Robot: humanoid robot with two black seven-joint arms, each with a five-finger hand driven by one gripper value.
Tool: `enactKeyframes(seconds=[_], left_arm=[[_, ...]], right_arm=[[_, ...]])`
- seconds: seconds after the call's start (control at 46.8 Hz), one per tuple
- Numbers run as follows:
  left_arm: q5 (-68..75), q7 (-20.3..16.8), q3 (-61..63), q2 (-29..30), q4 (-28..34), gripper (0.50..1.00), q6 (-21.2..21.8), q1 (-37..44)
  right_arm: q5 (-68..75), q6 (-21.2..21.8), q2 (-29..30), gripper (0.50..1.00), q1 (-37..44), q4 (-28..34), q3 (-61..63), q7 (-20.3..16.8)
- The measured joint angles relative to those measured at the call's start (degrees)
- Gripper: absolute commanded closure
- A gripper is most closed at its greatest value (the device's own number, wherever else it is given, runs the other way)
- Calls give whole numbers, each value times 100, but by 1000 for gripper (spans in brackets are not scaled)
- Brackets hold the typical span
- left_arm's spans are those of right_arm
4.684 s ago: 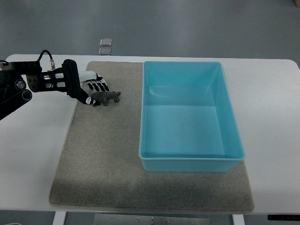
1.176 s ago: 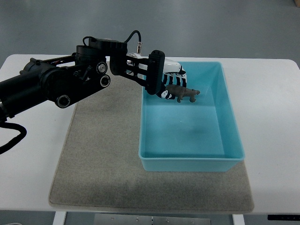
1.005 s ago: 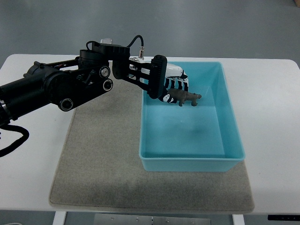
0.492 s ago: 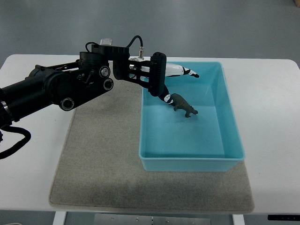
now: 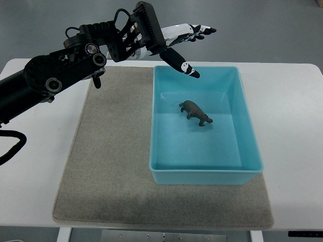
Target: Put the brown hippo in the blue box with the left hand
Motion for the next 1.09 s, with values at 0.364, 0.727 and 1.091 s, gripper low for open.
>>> enactKeyframes(seconds=[0.364, 0.727, 1.091], left_arm=[[-2889, -2, 32, 983, 311, 501, -99, 144], [-5180, 24, -37, 1193, 1088, 500, -960, 889], [-6659, 178, -329, 1294, 1353, 500, -1126, 1519]], right_arm=[[0, 0, 0, 564, 0, 0, 0, 0], [0, 0, 0, 564, -1, 0, 0, -1], [0, 0, 0, 564, 0, 0, 0, -1]])
